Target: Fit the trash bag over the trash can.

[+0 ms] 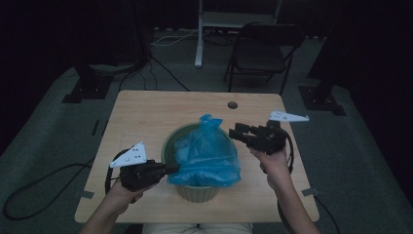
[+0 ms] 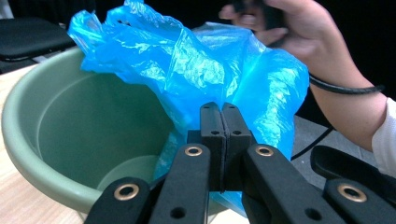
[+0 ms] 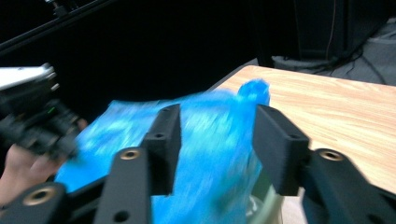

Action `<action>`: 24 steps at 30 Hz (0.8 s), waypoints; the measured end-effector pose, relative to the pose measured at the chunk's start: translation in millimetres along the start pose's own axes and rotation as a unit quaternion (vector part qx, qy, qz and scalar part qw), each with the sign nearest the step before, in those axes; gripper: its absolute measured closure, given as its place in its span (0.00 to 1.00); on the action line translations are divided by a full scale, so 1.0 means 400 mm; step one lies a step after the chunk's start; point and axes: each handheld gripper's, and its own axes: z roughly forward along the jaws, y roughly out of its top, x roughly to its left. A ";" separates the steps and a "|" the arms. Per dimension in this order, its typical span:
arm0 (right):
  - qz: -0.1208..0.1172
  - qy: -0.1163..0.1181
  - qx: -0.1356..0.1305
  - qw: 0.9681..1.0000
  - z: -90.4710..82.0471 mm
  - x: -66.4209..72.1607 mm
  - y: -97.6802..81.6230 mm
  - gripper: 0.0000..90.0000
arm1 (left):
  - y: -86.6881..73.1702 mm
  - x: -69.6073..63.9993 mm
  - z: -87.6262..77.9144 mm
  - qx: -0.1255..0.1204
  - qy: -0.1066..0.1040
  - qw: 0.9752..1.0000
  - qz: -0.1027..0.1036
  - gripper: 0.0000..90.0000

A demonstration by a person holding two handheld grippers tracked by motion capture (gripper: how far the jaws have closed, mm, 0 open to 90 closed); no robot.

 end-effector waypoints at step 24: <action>-0.022 0.019 0.035 0.999 0.111 0.002 0.059 0.99 | -0.003 0.011 0.004 0.006 -0.008 1.000 -0.015 0.99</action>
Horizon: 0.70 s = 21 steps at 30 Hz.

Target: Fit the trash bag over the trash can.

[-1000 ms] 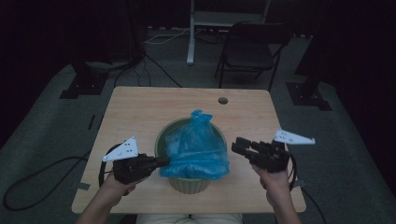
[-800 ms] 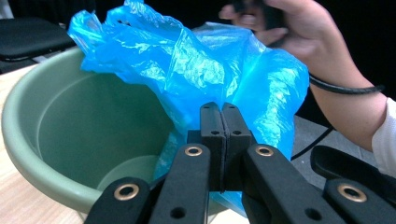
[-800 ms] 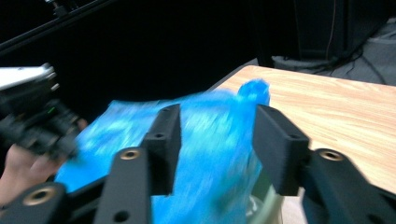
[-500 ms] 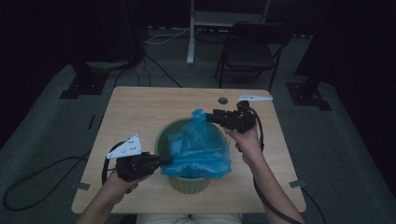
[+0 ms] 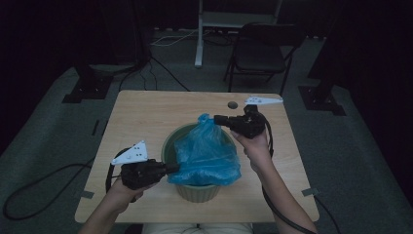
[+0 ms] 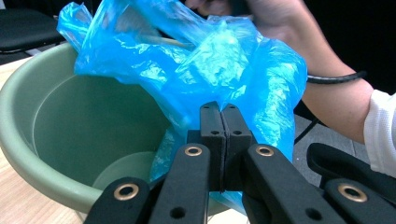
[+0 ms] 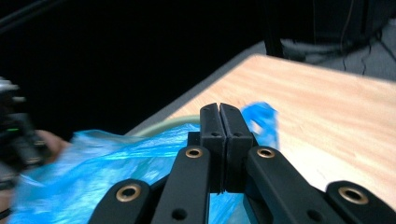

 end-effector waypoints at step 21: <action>-0.019 0.120 -0.059 0.991 -0.252 0.227 -0.201 0.99 | -0.007 -0.007 0.007 0.007 -0.024 1.000 -0.003 0.73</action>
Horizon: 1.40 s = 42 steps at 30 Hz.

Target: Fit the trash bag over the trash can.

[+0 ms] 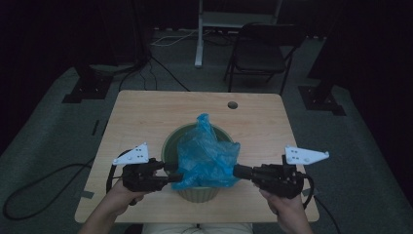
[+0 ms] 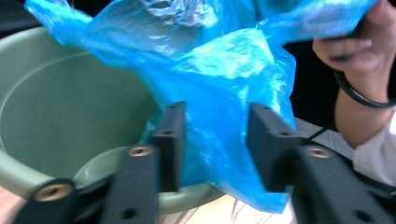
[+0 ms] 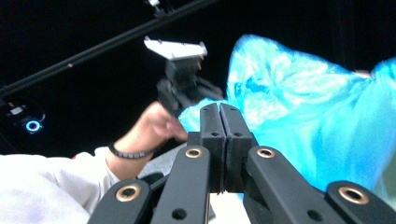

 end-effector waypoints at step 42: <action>0.064 -0.048 0.020 0.997 0.046 -0.093 0.060 0.64 | 0.050 -0.032 0.054 -0.011 -0.002 0.999 0.034 1.00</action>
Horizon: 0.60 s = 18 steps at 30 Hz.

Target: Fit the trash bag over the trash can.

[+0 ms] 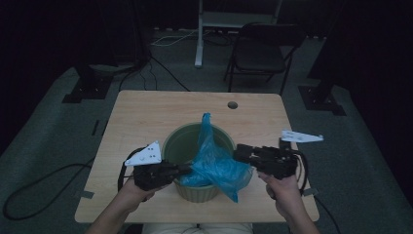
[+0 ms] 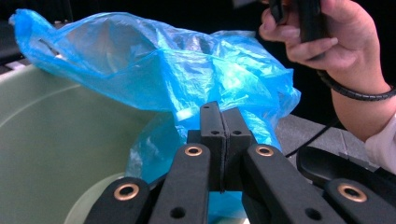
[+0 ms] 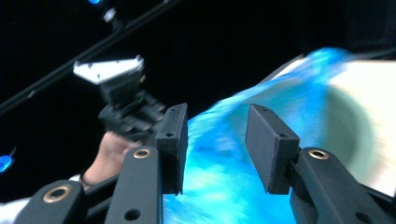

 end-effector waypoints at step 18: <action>-0.020 -0.005 0.062 0.998 0.093 -0.032 0.018 1.00 | -0.008 0.014 -0.077 -0.024 0.026 0.999 -0.008 1.00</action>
